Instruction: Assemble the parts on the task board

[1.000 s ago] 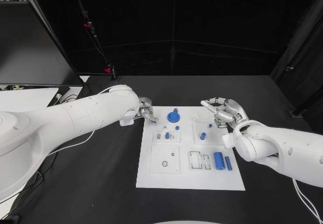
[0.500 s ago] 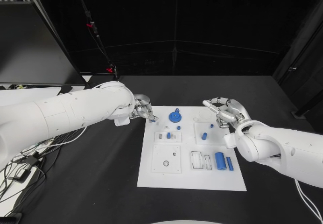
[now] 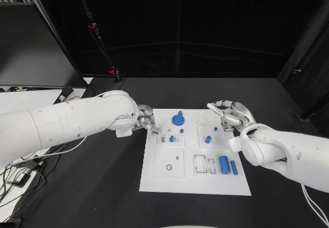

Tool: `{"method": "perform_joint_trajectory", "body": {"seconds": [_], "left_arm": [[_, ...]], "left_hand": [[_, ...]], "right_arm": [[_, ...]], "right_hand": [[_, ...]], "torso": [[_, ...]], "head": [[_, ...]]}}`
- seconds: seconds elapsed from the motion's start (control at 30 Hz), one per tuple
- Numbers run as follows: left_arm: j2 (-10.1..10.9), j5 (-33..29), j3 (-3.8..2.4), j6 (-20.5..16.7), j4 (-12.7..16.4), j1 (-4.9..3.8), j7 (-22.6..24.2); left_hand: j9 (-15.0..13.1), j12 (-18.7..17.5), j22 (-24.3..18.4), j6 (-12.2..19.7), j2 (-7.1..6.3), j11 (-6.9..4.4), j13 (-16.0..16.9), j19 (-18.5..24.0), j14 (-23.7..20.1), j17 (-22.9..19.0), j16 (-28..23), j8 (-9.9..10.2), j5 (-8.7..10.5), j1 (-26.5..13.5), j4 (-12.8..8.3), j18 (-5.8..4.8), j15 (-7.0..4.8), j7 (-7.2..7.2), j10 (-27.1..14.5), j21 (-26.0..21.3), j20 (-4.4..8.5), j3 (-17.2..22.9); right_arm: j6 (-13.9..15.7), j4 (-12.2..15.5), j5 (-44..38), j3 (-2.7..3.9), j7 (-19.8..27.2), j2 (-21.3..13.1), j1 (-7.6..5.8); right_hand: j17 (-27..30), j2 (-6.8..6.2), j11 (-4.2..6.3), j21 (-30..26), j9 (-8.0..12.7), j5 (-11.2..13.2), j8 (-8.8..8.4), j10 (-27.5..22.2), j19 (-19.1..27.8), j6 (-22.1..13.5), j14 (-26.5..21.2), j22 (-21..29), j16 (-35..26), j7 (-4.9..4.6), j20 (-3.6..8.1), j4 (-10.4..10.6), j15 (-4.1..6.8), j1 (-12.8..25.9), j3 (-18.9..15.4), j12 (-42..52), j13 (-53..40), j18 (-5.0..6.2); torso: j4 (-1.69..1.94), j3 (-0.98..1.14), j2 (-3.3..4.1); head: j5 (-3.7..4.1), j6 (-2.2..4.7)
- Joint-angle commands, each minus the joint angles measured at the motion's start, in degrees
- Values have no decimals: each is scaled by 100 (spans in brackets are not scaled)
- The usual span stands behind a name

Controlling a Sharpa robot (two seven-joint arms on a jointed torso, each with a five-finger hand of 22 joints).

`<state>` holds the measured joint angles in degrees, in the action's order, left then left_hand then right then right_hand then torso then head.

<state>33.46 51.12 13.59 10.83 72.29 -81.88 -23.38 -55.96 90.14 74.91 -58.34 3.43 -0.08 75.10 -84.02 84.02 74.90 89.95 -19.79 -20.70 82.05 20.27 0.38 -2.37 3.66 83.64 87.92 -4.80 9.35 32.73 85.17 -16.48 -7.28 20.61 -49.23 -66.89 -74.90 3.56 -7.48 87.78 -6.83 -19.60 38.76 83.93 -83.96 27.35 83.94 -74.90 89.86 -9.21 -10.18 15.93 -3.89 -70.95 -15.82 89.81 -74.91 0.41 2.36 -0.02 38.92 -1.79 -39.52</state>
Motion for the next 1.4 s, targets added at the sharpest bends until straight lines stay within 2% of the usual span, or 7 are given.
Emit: {"method": "perform_joint_trajectory", "body": {"seconds": [0.03,0.13,0.2,0.33,0.43,0.77,1.4], "left_arm": [[-37,-47,-4,-71,58,14,-195],[-70,-2,-4,-73,55,39,-216],[-98,44,-4,-98,31,64,-221],[-157,127,-4,-130,-43,125,-225],[-206,213,-4,-113,-99,167,-243],[-350,658,-4,-58,-179,302,-177],[-480,716,-4,-68,-298,339,-137]], "left_hand": [[-14,-14,1382,-110,56,-36,1490,-265,598,1510,5,-15,-39,49,-349,59,-3,-113,636,-34,30,731],[-19,-14,1381,-102,52,-36,1490,-263,598,1510,5,-15,-39,48,-351,59,-4,-113,636,-36,32,754],[-22,-14,1381,-99,50,-36,1490,-264,598,1510,5,-16,-39,48,-351,59,-4,-112,636,-36,32,766],[-30,-14,1379,-73,38,-34,1490,-258,598,1510,5,-7,-36,44,-351,61,-6,-107,636,-40,35,828],[-29,-14,1378,-63,34,-32,1490,-256,598,1510,5,-2,-34,41,-351,62,-6,-104,636,-42,36,849],[-30,-14,1375,-58,31,-31,1490,-249,598,1510,5,1,-33,39,-351,64,-6,-103,636,-47,36,858],[-32,-14,1375,-44,30,-26,1490,-248,598,1510,5,6,-27,27,-348,64,-5,-97,636,-49,36,895]], "right_arm": [[33,22,8,3,48,5,-10],[46,27,8,3,55,3,-10],[53,31,7,3,62,0,-10],[59,40,7,3,72,-1,-10],[61,44,7,3,76,-5,-10],[54,43,6,3,76,1,-10],[46,30,7,3,63,3,-9]], "right_hand": [[-1510,61,-34,-23,6,-20,4,607,-338,41,606,-1376,14,-293,-50,34,-50,-3,-5,19,-1509,51],[-1510,61,-34,-25,8,-20,3,607,-335,41,606,-1375,14,-293,-50,34,-51,-3,-5,19,-1509,52],[-1510,61,-34,-25,8,-20,3,607,-335,41,606,-1375,14,-293,-50,34,-51,-3,-5,19,-1509,52],[-1510,61,-34,-25,8,-20,3,607,-335,41,606,-1375,14,-293,-50,34,-51,-3,-5,19,-1509,52],[-1510,61,-34,-25,8,-20,3,607,-335,41,606,-1375,14,-293,-50,34,-51,-3,-5,19,-1509,52],[-1510,61,-34,-25,8,-20,3,607,-335,41,606,-1375,14,-293,-50,34,-51,-3,-5,19,-1509,52],[-1510,61,-34,-25,8,-20,3,607,-335,41,606,-1375,14,-293,-50,34,-51,-3,-5,19,-1509,52]], "torso": [[1,3,-8],[-10,-2,-3],[-8,-2,-2],[-11,1,-6],[-3,2,-2],[-2,-1,0],[-3,2,-5]], "head": [[-8,-27],[-23,-19],[1,-18],[-3,-35],[7,-10],[8,-35],[13,-54]]}}
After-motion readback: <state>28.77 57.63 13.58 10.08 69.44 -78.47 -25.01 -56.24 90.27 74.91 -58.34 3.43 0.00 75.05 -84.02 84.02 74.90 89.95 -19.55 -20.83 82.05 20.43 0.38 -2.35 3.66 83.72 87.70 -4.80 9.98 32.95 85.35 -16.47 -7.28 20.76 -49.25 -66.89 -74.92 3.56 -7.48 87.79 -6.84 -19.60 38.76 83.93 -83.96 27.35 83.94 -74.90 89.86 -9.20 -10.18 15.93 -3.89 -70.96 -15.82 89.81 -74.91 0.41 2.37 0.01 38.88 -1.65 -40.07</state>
